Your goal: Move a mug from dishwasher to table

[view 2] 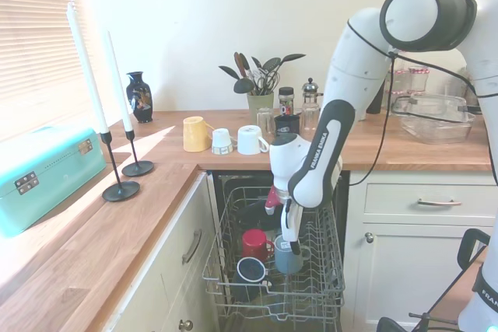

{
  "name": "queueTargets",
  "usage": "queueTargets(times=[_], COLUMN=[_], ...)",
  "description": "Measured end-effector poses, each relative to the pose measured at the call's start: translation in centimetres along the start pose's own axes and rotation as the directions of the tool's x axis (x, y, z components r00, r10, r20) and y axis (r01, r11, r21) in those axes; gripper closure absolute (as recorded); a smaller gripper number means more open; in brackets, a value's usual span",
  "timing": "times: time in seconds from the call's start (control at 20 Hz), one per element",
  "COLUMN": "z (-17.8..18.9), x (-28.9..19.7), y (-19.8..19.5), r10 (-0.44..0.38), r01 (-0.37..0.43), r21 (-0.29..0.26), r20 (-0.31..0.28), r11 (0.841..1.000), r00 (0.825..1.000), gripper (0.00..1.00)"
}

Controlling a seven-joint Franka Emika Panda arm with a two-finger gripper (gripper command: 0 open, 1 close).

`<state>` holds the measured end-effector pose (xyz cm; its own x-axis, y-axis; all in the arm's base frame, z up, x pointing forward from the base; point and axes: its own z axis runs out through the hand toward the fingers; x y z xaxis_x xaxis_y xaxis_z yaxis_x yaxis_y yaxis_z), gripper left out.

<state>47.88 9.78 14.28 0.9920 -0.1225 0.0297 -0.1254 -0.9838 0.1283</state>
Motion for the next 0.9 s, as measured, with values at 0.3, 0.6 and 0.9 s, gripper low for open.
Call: queueTargets(times=[0.3,0.6,0.9], z=[2.0,3.3,4.6], x=[-0.1,0.1,0.1], y=[-0.4,0.4,1.3], r10=[-0.024,-0.019,-0.015], r01=[0.024,0.019,0.016], r21=[0.01,0.04,0.056], r20=[0.003,-0.015,-0.009], r11=[1.0,0.999,0.998], r00=[1.0,1.0,1.0], gripper=[0.0,0.0,0.0])
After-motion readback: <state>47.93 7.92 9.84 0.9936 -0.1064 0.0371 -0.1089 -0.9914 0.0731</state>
